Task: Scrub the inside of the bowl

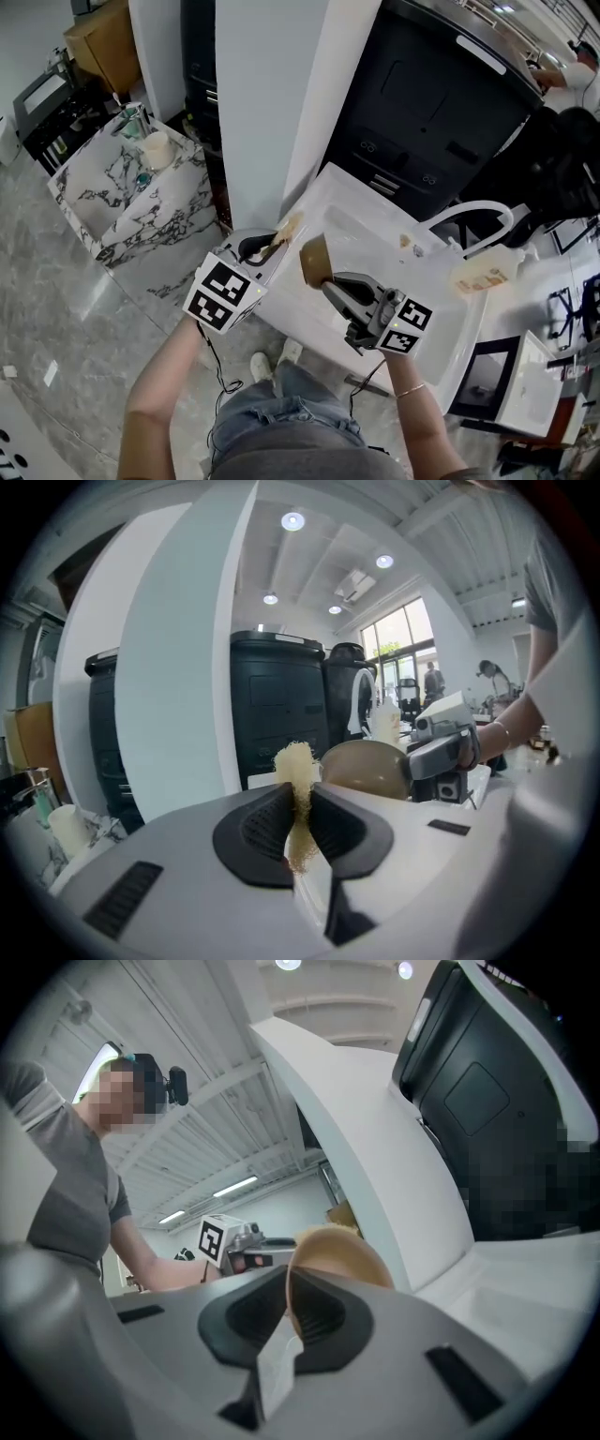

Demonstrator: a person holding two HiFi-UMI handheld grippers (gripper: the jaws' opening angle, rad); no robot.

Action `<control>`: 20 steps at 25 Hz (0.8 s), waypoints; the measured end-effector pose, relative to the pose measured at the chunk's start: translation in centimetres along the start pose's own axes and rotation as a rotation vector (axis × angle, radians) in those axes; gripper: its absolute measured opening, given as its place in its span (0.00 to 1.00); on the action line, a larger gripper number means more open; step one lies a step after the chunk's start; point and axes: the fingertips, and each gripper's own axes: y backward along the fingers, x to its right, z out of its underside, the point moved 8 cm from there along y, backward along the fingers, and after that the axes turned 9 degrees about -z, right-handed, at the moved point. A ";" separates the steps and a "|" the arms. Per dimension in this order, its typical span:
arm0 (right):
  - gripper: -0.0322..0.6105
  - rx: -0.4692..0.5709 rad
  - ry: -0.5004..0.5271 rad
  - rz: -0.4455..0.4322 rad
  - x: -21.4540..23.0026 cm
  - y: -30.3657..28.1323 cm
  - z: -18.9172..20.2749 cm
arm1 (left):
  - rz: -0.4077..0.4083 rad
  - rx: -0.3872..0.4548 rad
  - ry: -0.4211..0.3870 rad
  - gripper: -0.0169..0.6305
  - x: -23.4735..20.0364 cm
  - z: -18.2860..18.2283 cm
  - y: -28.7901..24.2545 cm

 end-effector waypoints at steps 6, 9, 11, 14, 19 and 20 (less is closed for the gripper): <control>0.08 0.038 0.032 -0.052 -0.9 1.4 -0.1 | 0.217 -0.131 -0.072 0.09 0.3 -1.4 -2.9; 0.08 0.041 0.043 -0.063 -1.0 2.2 -0.1 | 0.287 -0.228 -0.115 0.09 0.7 -0.8 -4.4; 0.08 0.033 0.051 -0.068 -0.9 2.8 0.1 | 0.318 -0.271 -0.138 0.09 1.2 -0.3 -5.2; 0.08 0.008 0.058 -0.076 -0.5 3.4 0.3 | 0.341 -0.295 -0.159 0.09 2.0 -0.1 -6.4; 0.08 -0.011 0.049 -0.089 0.4 3.9 0.7 | 0.391 -0.323 -0.203 0.09 2.8 -0.3 -7.9; 0.08 -0.013 0.045 -0.095 0.5 4.0 0.8 | 0.403 -0.328 -0.206 0.09 2.9 -0.4 -8.1</control>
